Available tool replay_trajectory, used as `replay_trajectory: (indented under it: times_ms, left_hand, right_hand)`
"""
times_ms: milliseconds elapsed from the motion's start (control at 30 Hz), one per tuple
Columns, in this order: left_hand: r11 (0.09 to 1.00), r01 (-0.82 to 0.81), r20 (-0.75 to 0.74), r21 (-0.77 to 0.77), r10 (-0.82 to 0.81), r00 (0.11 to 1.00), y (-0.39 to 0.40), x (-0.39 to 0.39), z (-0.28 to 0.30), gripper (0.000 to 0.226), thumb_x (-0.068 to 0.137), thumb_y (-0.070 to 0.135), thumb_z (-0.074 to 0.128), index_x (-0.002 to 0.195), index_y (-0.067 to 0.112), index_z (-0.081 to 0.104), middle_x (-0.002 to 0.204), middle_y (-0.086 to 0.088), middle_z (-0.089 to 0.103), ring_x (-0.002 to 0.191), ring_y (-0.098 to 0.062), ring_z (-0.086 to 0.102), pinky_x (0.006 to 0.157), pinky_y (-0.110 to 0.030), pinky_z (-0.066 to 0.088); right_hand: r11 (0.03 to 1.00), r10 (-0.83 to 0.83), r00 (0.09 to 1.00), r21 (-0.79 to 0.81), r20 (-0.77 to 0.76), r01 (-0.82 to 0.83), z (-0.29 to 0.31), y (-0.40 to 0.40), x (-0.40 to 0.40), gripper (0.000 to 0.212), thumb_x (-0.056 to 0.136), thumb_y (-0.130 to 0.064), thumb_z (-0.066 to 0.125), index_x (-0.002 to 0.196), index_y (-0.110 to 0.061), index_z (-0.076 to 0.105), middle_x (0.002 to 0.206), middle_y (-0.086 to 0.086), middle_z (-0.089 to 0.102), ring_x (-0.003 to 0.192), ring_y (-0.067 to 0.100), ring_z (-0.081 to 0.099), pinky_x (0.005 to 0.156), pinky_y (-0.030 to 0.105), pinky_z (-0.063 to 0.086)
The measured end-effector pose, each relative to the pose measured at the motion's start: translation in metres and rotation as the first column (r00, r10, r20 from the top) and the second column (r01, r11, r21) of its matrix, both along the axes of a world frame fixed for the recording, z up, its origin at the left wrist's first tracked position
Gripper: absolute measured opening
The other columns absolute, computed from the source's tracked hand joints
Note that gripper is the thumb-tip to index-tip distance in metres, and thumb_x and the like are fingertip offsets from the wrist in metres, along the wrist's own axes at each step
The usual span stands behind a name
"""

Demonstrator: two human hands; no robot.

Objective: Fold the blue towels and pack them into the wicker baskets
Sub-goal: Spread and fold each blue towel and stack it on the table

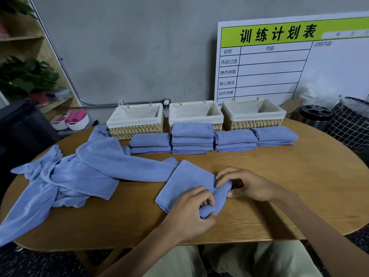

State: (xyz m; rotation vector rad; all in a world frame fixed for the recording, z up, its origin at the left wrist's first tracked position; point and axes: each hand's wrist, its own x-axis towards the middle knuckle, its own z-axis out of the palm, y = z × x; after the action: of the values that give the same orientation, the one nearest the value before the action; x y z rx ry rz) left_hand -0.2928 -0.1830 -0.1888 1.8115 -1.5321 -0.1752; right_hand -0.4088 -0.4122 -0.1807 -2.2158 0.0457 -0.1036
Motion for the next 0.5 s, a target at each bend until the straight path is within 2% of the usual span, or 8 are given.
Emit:
replay_trajectory:
  times_ms: [100,167,233,333,400,500]
  left_hand:
    - [1.000,-0.012,-0.093,-0.018,0.011,0.996,0.001,0.000,0.006,0.007,0.080,0.022,0.062,0.079,0.022,0.055,0.077,0.009,0.054,0.067,-0.016,0.057,0.061,-0.039,0.050]
    - [0.999,-0.045,-0.161,-0.030,0.039,0.986,0.004,0.004,0.009,0.009,0.080,0.016,0.063,0.076,0.020,0.055,0.071,0.006,0.057,0.061,-0.018,0.058,0.057,-0.041,0.050]
    - [0.995,-0.087,-0.223,-0.044,0.075,0.972,0.008,0.009,0.012,0.010,0.080,0.012,0.064,0.075,0.018,0.057,0.067,0.003,0.058,0.057,-0.017,0.058,0.054,-0.039,0.050]
    - [0.988,-0.143,-0.347,-0.063,0.113,0.931,0.015,0.015,0.014,0.015,0.082,0.004,0.065,0.075,0.015,0.058,0.061,0.000,0.058,0.051,-0.010,0.054,0.052,-0.025,0.043]
    - [0.975,-0.206,-0.449,-0.080,0.150,0.881,0.019,0.020,0.013,0.020,0.082,0.000,0.065,0.072,0.016,0.058,0.062,0.003,0.056,0.056,-0.007,0.051,0.056,-0.022,0.040]
    - [0.961,-0.259,-0.589,-0.093,0.157,0.793,0.024,0.030,0.011,0.019,0.084,0.007,0.063,0.072,0.020,0.056,0.064,0.001,0.053,0.063,-0.009,0.049,0.060,-0.023,0.038]
  right_hand:
    - [0.998,-0.030,0.999,0.058,0.041,0.028,0.003,0.001,0.003,0.020,0.089,-0.017,0.075,0.108,-0.019,0.074,0.118,-0.002,0.065,0.120,0.021,0.058,0.107,0.048,0.040]
    - [0.994,-0.053,0.998,0.095,0.031,0.050,0.007,0.001,0.006,0.021,0.089,-0.020,0.074,0.111,-0.019,0.073,0.117,-0.001,0.067,0.118,0.019,0.060,0.106,0.048,0.041]
    - [0.988,-0.053,0.999,0.146,-0.013,0.054,0.009,0.002,0.007,0.032,0.087,-0.019,0.076,0.119,-0.020,0.070,0.124,-0.003,0.067,0.122,0.014,0.059,0.108,0.040,0.044]
    - [0.976,-0.007,0.998,0.216,-0.065,0.021,0.016,0.005,0.008,0.050,0.083,-0.012,0.079,0.130,-0.019,0.063,0.133,-0.007,0.064,0.128,0.009,0.055,0.106,0.024,0.043]
    - [0.974,-0.006,0.998,0.227,-0.062,0.020,0.020,0.009,0.012,0.050,0.083,-0.012,0.078,0.130,-0.020,0.063,0.131,-0.008,0.064,0.127,0.008,0.055,0.104,0.021,0.043]
    - [0.954,-0.097,0.995,0.286,0.018,0.088,0.023,0.020,0.028,0.043,0.086,-0.013,0.075,0.126,-0.022,0.064,0.121,-0.002,0.069,0.119,0.013,0.061,0.099,0.025,0.047]
